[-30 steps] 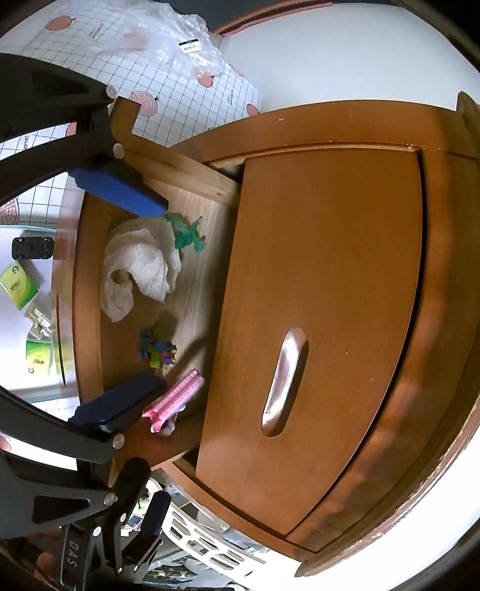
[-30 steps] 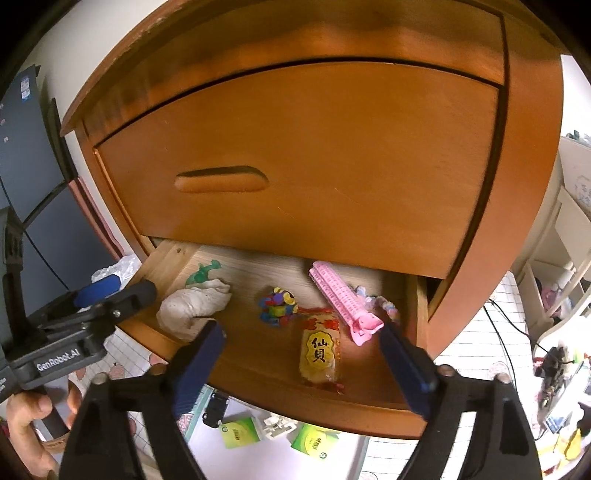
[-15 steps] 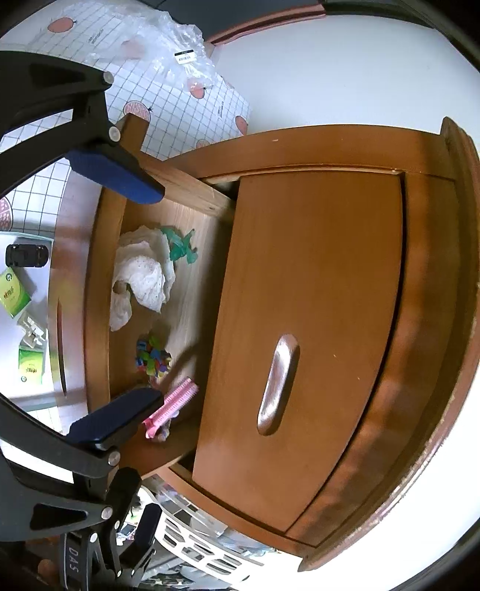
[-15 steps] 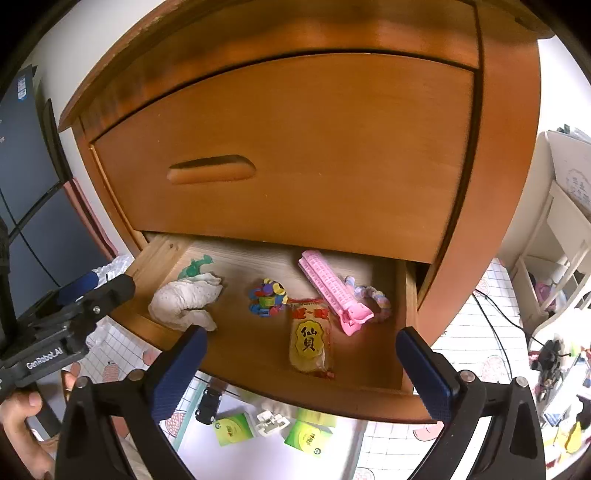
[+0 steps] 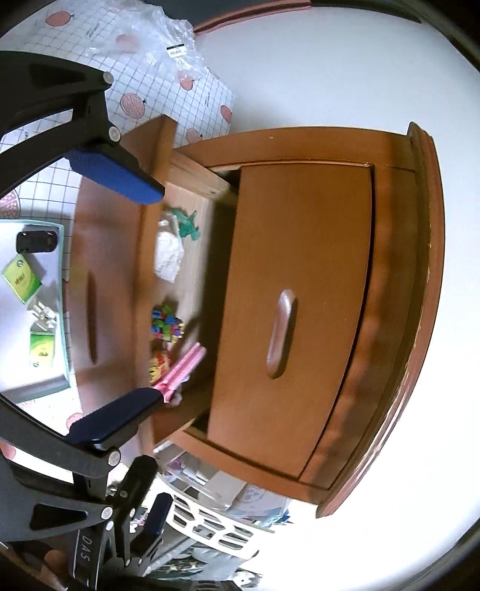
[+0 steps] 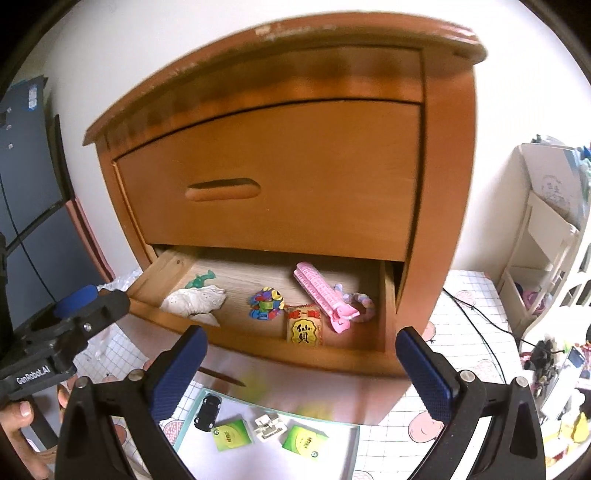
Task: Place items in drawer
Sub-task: 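Withdraw both tools from the drawer back over the tray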
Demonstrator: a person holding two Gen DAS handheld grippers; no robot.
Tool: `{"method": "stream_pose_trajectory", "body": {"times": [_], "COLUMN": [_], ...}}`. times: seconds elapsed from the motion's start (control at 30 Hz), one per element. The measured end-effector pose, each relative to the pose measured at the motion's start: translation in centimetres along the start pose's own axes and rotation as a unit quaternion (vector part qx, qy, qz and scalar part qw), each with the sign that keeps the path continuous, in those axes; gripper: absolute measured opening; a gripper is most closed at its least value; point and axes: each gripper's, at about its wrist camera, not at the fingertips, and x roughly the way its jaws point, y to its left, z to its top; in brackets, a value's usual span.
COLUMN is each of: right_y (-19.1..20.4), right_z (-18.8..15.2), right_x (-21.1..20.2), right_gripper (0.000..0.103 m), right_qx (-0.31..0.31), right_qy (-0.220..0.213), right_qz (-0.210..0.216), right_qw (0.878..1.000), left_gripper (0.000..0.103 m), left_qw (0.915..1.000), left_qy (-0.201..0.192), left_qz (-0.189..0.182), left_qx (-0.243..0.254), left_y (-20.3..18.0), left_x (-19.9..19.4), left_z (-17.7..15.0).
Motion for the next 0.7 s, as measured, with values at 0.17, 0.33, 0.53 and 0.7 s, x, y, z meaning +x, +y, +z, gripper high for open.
{"method": "stream_pose_trajectory", "body": {"times": [0.17,0.33,0.53,0.7], "right_y": [-0.3,-1.1,-2.0,-2.0], "right_z": [-3.1,-6.5,-10.4,-12.7], "right_x": [-0.9,0.2,1.6,3.7], "right_gripper": [0.103,0.103,0.103,0.103], "right_qx": [0.011,0.03,0.059,0.063], "right_qy": [-0.002,0.029,0.064,0.112], "right_qz": [0.003,-0.019,-0.013,-0.015], "right_qw": [1.0,0.999,0.996,0.992], "left_gripper": [0.1,0.1,0.1,0.1], "left_qw": [1.0,0.9996,0.9977,0.9954], "left_qy": [-0.003,0.028,0.067,0.095], "left_qz": [0.001,-0.003,0.004,0.011], "left_qx": [0.008,0.007,-0.003,-0.004], "left_y": [-0.3,-0.2,0.6,0.9], "left_x": [-0.9,0.0,1.5,3.5], "left_z": [-3.0,-6.7,-10.6,-12.8]}}
